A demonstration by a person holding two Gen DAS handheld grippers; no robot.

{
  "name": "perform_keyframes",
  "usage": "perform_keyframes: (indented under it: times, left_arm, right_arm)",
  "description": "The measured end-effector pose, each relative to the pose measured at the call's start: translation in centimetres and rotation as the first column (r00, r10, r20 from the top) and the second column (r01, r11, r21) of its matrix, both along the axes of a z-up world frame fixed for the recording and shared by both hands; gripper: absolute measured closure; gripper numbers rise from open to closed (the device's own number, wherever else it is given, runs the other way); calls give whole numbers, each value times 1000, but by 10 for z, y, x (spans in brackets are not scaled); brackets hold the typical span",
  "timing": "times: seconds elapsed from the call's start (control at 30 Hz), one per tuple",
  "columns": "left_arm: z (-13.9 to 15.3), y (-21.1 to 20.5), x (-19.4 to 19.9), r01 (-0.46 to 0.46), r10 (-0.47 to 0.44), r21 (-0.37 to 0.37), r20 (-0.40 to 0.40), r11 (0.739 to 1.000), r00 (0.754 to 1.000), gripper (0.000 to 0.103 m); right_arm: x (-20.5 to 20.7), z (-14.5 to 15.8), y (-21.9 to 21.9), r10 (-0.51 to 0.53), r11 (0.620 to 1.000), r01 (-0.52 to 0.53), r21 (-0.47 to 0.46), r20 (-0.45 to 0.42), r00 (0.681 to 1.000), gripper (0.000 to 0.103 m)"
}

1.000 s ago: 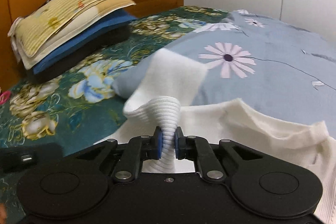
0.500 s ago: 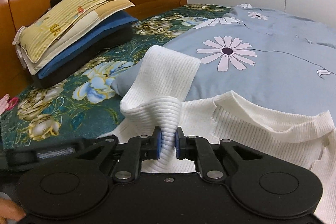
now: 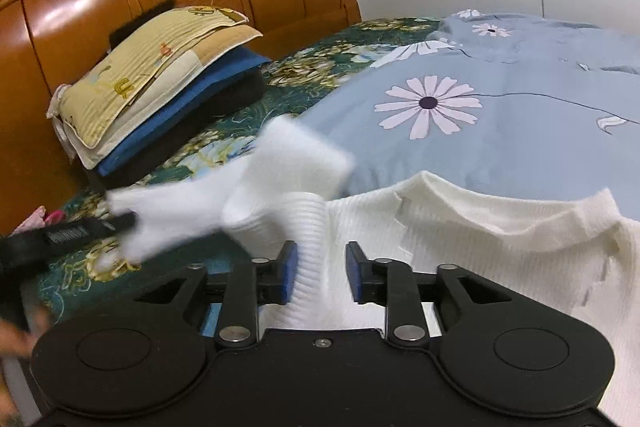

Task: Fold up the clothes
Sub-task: 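Pull the sleeve toward the headboard with the left gripper to spread it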

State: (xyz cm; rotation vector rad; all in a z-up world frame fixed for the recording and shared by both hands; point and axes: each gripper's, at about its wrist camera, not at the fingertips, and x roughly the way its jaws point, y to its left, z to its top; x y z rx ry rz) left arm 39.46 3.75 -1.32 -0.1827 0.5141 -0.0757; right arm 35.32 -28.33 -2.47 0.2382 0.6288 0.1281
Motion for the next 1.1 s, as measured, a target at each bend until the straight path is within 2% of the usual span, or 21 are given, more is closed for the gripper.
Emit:
perform_keyframes:
  times: [0.13,0.27,0.4,0.47,0.53,0.6,0.8,0.83,0.93,1.0,1.1]
  left_arm:
    - [18,45,1,-117,114,84,43,990,993,100]
    - [31,90,-8,-235,222,128,109,963,969,100]
    - [33,119,-18,-307,286,157,145,939,947,100]
    - [28,129,-20,-343,330,161,106,925,938,100]
    - [21,140,-20,-372,367,129,58,919,928,100]
    - [22,146,-23,-391,389,132,45,911,920,100]
    - [67,158,-37,-445,430,97,142,890,892,100]
    - [71,159,-36,-447,432,114,137,887,891,100]
    - [71,159,-28,-488,466,217,144,846,873,100]
    - [65,163,-24,-480,468,227,110,847,877,100]
    - [52,168,-25,-445,448,154,18,882,894,100]
  right_arm:
    - [-7,-5,-5,-13,1000,13,3,-23,1000,72]
    - [-13,-13,-9,-30,999,32,30,-52,998,72]
    - [-19,-19,-7,-28,999,31,40,-67,997,72]
    - [-22,-22,-5,-22,999,25,38,-73,997,72]
    - [-24,-24,-3,-19,999,22,38,-83,996,72]
    - [-25,-26,-3,-21,999,25,36,-93,995,72]
    - [-30,-30,-3,-15,999,18,29,-107,994,71]
    - [-30,-31,-2,-14,999,17,30,-108,994,71]
    - [-29,-34,-1,-19,999,22,33,-114,993,71]
    - [-30,-36,0,-22,999,27,43,-116,993,71]
    - [-31,-37,3,-7,999,14,53,-114,993,71]
